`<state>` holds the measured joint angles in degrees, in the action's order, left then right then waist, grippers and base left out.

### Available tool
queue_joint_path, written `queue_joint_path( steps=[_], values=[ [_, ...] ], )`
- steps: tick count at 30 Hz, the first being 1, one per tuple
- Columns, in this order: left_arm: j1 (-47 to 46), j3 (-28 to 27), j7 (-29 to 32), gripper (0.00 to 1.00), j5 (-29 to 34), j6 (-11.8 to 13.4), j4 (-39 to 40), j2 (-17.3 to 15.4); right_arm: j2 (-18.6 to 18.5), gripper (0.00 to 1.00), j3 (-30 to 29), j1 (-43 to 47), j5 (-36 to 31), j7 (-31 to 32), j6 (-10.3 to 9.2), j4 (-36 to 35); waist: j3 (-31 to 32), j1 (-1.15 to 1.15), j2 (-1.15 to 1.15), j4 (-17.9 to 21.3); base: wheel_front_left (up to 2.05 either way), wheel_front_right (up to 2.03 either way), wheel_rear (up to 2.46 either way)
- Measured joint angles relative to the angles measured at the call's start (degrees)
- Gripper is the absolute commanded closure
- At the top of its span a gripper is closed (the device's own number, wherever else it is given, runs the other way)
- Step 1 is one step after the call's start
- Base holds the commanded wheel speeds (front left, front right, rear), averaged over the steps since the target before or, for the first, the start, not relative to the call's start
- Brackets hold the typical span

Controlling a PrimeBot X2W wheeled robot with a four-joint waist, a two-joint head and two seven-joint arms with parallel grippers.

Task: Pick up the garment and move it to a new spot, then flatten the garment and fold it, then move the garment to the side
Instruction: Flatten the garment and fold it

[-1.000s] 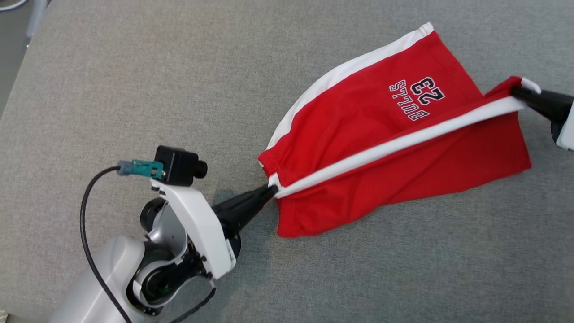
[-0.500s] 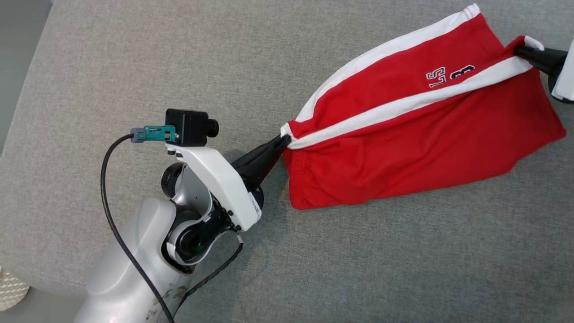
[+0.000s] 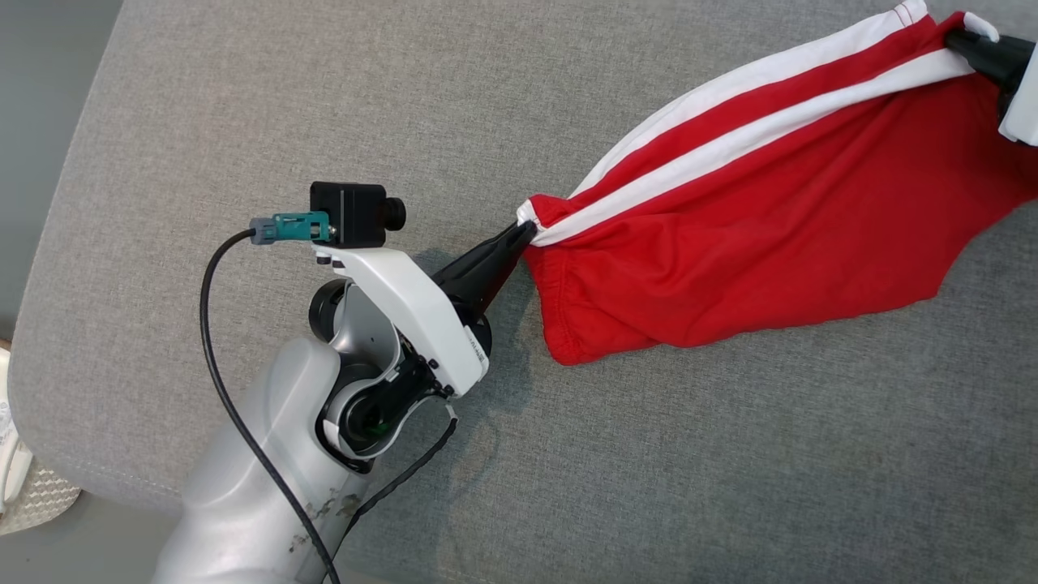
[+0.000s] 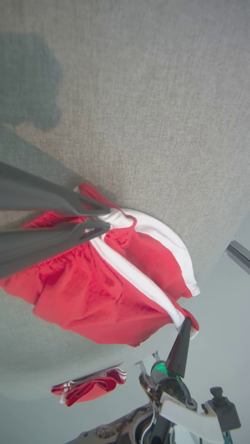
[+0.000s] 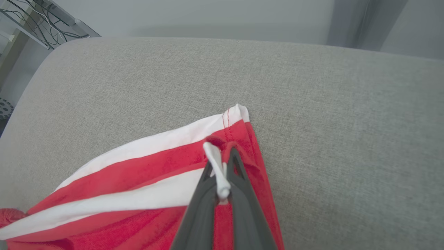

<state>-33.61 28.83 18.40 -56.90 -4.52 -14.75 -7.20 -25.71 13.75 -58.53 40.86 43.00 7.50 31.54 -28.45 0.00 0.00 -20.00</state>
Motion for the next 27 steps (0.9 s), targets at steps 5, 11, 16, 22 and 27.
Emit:
queue_joint_path(
  steps=[5, 11, 16, 22, 27],
  values=[
    [-1.1, 0.5, -0.9, 1.00, 0.4, -0.2, -1.4, 0.8, -0.8, 1.00, 2.4, -0.8, 0.9, -3.1, 0.00, 1.4, -0.5, 0.00, 0.00, -0.3, 0.00, 0.00, 0.00],
    [-2.4, 0.7, -2.4, 1.00, 0.9, 0.0, -3.7, 1.6, -0.5, 0.00, 2.7, -2.7, 2.2, -8.3, 0.01, 4.2, -0.9, 0.00, 0.00, -0.5, 0.00, 0.00, 0.00],
    [-2.7, 0.2, -3.9, 0.00, 0.9, 0.6, -5.2, 2.1, 0.0, 0.00, 3.0, -3.5, 2.8, -14.1, 0.00, 6.3, -0.7, 0.00, 0.00, -0.4, 0.00, 0.00, 0.00],
    [-3.4, -1.7, -7.5, 0.00, 1.0, 2.6, -7.6, 2.6, 0.0, 0.00, 4.6, -3.6, 3.2, -21.1, 0.00, 8.0, -0.1, 0.00, 0.00, 0.1, 0.00, 0.00, 0.00],
    [-4.8, -4.8, -13.3, 0.00, 1.6, 5.4, -10.4, 2.8, -0.4, 0.00, 6.5, -2.7, 5.0, -24.3, 0.00, 8.7, 0.8, 0.00, 0.00, 1.2, 0.00, 0.00, 0.00]
  ],
)
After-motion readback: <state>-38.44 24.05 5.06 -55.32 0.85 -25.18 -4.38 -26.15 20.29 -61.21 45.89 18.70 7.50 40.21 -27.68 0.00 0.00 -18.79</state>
